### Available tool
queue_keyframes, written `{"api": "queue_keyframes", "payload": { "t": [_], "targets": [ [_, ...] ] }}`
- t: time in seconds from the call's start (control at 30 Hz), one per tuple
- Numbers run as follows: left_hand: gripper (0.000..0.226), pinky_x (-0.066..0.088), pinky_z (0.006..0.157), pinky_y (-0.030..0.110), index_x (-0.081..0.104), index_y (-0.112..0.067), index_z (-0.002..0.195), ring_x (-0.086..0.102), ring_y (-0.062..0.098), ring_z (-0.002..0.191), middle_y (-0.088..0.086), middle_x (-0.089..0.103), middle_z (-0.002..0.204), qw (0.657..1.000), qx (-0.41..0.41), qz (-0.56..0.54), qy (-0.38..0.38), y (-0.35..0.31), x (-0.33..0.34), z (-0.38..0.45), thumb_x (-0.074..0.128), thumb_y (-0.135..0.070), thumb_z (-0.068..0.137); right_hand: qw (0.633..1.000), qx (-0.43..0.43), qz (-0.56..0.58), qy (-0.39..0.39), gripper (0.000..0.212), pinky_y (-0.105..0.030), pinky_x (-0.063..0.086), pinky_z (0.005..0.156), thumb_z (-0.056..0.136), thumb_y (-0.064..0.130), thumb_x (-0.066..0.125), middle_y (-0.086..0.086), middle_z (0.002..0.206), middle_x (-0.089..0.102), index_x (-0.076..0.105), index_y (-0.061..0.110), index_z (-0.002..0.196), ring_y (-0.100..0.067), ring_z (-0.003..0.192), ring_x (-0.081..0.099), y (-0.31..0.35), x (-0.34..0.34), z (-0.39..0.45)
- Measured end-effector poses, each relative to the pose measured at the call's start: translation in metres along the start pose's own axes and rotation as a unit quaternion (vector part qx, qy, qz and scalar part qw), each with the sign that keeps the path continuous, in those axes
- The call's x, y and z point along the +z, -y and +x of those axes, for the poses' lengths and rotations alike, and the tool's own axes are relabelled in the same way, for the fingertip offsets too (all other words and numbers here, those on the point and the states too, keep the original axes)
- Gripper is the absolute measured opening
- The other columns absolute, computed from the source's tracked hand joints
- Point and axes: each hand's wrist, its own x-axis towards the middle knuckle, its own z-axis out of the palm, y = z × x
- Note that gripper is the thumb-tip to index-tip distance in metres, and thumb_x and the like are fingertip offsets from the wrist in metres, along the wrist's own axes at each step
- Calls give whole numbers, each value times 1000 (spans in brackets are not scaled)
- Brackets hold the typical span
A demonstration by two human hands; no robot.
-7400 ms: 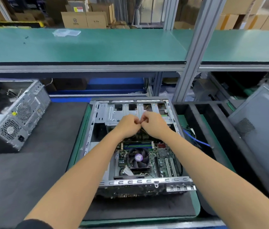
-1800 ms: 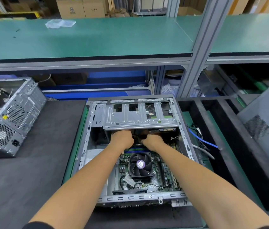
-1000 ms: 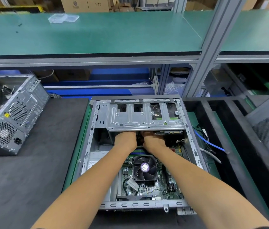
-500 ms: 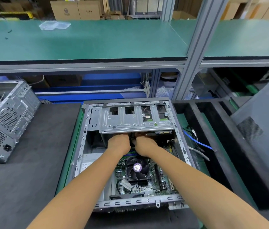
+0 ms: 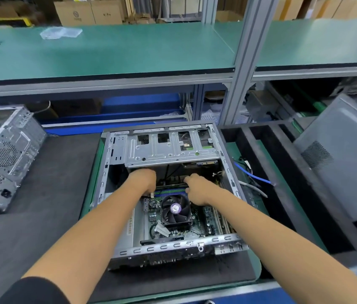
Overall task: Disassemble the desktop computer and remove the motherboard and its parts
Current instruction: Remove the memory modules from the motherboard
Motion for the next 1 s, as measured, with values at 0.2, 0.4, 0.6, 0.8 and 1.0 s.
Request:
{"api": "queue_keyframes", "payload": {
  "t": [0.2,0.4,0.6,0.8,1.0],
  "targets": [
    [61,48,86,32,39,-8,142,56,28,111,13,52,135,999,47,-3,11,20,7,4,65,-21,89,999,-12,2,-41,28,-44,50,89,98,12,42,-14,123,49,54,6,123,-31,103,54,-2,-2,-2],
    [64,43,100,34,38,-7,144,50,28,125,11,47,142,998,27,-47,6,31,13,8,64,-33,91,998,-26,4,-53,24,-43,52,87,99,16,42,-13,115,52,59,4,109,-30,97,57,-4,-2,-2],
    [37,45,76,28,50,-1,127,54,23,88,13,61,111,1000,8,-19,4,33,15,10,57,-11,93,997,-26,26,-67,21,-43,52,85,98,15,43,-11,111,53,61,5,101,-29,94,57,-3,-3,-2],
    [50,49,87,35,47,-3,130,55,24,95,10,59,113,998,17,-68,5,33,13,10,63,-27,90,996,-36,35,-73,20,-42,52,82,97,13,43,-11,107,53,61,5,96,-28,88,57,-1,-3,-1],
    [79,48,93,34,10,-2,150,56,30,114,15,53,133,996,10,-78,40,30,16,11,58,-28,94,996,-43,38,-65,20,-40,53,80,97,13,42,-11,105,56,61,5,94,-29,88,59,-1,-4,1]
  ]
}}
